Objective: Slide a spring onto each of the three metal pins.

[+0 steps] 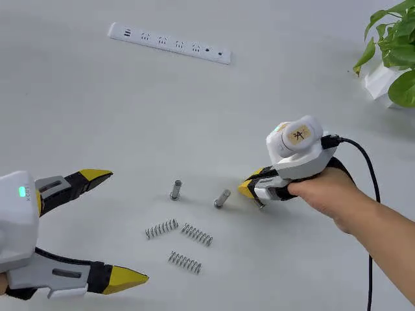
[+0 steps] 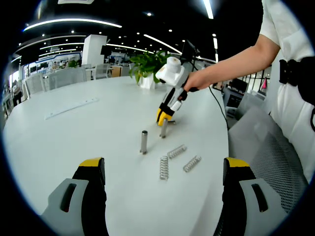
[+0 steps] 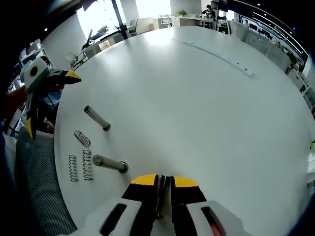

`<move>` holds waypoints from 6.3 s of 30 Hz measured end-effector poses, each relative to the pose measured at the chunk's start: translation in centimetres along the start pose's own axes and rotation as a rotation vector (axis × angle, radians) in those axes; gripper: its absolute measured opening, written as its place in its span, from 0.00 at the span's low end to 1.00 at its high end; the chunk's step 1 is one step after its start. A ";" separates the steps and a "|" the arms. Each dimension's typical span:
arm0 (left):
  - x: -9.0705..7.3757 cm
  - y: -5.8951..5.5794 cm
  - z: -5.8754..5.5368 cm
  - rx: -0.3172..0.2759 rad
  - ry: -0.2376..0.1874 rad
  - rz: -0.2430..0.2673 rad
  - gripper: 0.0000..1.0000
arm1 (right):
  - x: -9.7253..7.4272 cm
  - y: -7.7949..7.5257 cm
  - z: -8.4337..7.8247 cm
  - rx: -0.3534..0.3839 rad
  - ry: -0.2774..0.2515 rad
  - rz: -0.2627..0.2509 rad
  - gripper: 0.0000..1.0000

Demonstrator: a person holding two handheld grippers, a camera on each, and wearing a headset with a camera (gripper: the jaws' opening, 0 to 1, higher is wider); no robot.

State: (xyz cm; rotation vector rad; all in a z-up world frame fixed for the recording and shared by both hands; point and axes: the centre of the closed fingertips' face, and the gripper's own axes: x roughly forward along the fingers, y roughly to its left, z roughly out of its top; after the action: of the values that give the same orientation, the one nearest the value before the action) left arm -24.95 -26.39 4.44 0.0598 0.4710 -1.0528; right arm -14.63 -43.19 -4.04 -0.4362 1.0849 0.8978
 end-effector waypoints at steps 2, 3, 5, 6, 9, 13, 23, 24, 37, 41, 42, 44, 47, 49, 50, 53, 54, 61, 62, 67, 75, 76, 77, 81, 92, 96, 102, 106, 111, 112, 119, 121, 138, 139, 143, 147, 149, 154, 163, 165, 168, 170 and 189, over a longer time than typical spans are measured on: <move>0.0 0.0 -0.1 0.000 0.001 0.000 0.99 | 0.0 0.0 -0.1 -0.007 0.005 -0.004 0.06; 0.0 0.0 -0.1 -0.001 0.001 -0.001 0.99 | 0.0 0.0 -0.1 -0.007 0.005 -0.004 0.06; 0.0 0.0 -0.2 0.000 0.002 0.000 0.99 | 0.0 0.0 -0.1 -0.007 0.007 -0.006 0.06; 0.0 -0.1 -0.2 -0.001 0.002 -0.001 0.99 | 0.0 0.0 -0.1 -0.008 0.008 -0.007 0.06; 0.0 0.0 -0.2 -0.001 0.002 0.000 0.99 | 0.1 0.0 -0.1 -0.003 0.010 -0.005 0.06; 0.0 0.1 -0.1 0.000 0.001 0.001 0.99 | 0.1 0.2 -0.1 0.004 0.012 0.003 0.05; 0.1 0.0 0.1 0.001 -0.002 -0.005 0.99 | -0.1 0.6 -0.3 -0.012 0.014 0.002 0.05; 0.1 0.0 0.1 0.002 -0.001 -0.005 0.99 | -0.1 0.6 -0.2 -0.014 0.012 0.000 0.05; 0.1 -0.2 0.2 0.008 0.000 -0.011 0.99 | -1.4 0.9 0.3 -0.025 -0.022 -0.006 0.05; 0.1 -0.2 0.3 0.010 0.000 -0.011 0.99 | -1.9 1.0 0.3 -0.025 -0.034 -0.009 0.05; 0.1 -0.2 0.3 0.011 0.000 -0.010 0.99 | -2.0 1.0 0.3 -0.025 -0.036 -0.011 0.05; 0.1 -0.2 0.3 0.012 0.000 -0.010 0.99 | -2.3 1.0 0.4 -0.026 -0.045 -0.012 0.05; 0.1 -0.3 0.3 0.013 0.002 -0.011 0.99 | -2.6 1.1 0.3 -0.029 -0.052 -0.015 0.05; 0.1 -0.3 0.3 0.014 0.003 -0.010 0.99 | -2.8 1.1 0.2 -0.026 -0.056 -0.016 0.05; 0.1 -0.4 0.3 0.014 0.003 -0.010 0.99 | -2.9 1.1 0.2 -0.025 -0.059 -0.018 0.05; 0.0 -0.4 0.4 0.017 0.003 -0.011 0.99 | -3.3 1.1 0.2 -0.023 -0.067 -0.023 0.05; 0.0 -0.4 0.4 0.017 0.003 -0.011 0.99 | -3.4 1.0 0.1 -0.022 -0.070 -0.024 0.05; 0.2 -0.5 0.4 0.019 0.005 -0.014 0.99 | -4.3 1.0 -0.3 -0.007 -0.092 -0.033 0.05; 0.2 -0.5 0.4 0.019 0.005 -0.015 0.99 | -4.4 1.0 -0.4 -0.003 -0.097 -0.033 0.05; 0.2 -0.5 0.5 0.022 0.007 -0.016 0.99 | -5.0 0.9 -0.8 0.022 -0.113 -0.037 0.05; 0.3 -0.6 0.7 0.029 0.005 -0.018 0.99 | -5.7 0.9 -1.4 0.041 -0.135 -0.049 0.05; 0.3 -0.7 0.7 0.029 0.006 -0.019 0.99 | -5.8 0.9 -1.5 0.045 -0.138 -0.051 0.05; 0.3 -0.7 0.7 0.028 0.008 -0.021 0.99 | -5.9 0.9 -1.6 0.047 -0.140 -0.051 0.05; 0.4 -0.9 0.6 0.037 0.018 -0.027 0.99 | -6.1 0.9 -1.9 0.052 -0.147 -0.055 0.05; 0.5 -1.0 0.5 0.043 0.029 -0.032 0.99 | -6.5 1.0 -2.5 0.071 -0.165 -0.063 0.05; 0.6 -1.1 0.6 0.045 0.029 -0.033 0.99 | -6.6 1.1 -2.6 0.076 -0.167 -0.063 0.05; 0.7 -1.2 0.7 0.049 0.030 -0.039 0.99 | -6.6 1.3 -2.9 0.077 -0.166 -0.058 0.05; 0.8 -1.1 0.8 0.050 0.030 -0.040 0.99 | -6.7 1.3 -2.9 0.079 -0.165 -0.058 0.05; 0.8 -1.1 0.9 0.052 0.030 -0.042 0.99 | -6.7 1.4 -2.9 0.081 -0.164 -0.053 0.05; 0.8 -1.1 0.9 0.052 0.030 -0.042 0.99 | -6.7 1.4 -2.9 0.081 -0.165 -0.052 0.05; 0.9 -1.1 0.9 0.052 0.030 -0.042 0.99 | -6.6 1.4 -2.8 0.074 -0.165 -0.052 0.05; 0.8 -1.1 0.9 0.051 0.029 -0.041 0.99 | -6.6 1.4 -2.8 0.075 -0.166 -0.052 0.05; 0.7 -1.1 0.9 0.049 0.027 -0.037 0.99 | -6.5 1.5 -2.9 0.073 -0.165 -0.052 0.06; 0.7 -1.1 0.9 0.050 0.028 -0.037 0.99 | -6.6 1.5 -2.9 0.072 -0.165 -0.052 0.06; 0.7 -1.2 0.9 0.050 0.028 -0.036 0.99 | -6.5 1.5 -3.0 0.072 -0.166 -0.052 0.07; 0.7 -1.2 0.9 0.051 0.030 -0.037 0.99 | -6.6 1.5 -3.0 0.073 -0.169 -0.054 0.08; 0.7 -1.2 0.9 0.049 0.029 -0.037 0.99 | -6.6 1.5 -3.0 0.071 -0.169 -0.054 0.08; 0.7 -1.2 0.9 0.050 0.030 -0.036 0.99 | -6.6 1.6 -2.9 0.069 -0.176 -0.058 0.11; 0.7 -1.3 1.0 0.054 0.032 -0.036 0.99 | -7.0 1.7 -2.9 0.070 -0.189 -0.062 0.16; 0.7 -1.4 0.9 0.057 0.035 -0.035 0.99 | -7.0 1.7 -2.9 0.070 -0.191 -0.060 0.18; 0.7 -1.5 1.0 0.061 0.035 -0.034 0.99 | -7.2 1.8 -2.8 0.065 -0.195 -0.060 0.21; 0.7 -1.5 1.1 0.063 0.035 -0.031 0.98 | -7.4 1.9 -2.8 0.064 -0.201 -0.059 0.22; 0.3 -2.3 2.3 0.102 0.028 -0.010 0.98 | -10.1 2.5 -3.0 0.049 -0.275 -0.052 0.39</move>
State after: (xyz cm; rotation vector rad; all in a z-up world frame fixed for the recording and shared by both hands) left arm -26.00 -28.48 6.81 0.1625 0.4430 -1.0870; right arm -20.16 -47.96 3.96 -0.2884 0.8382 0.8556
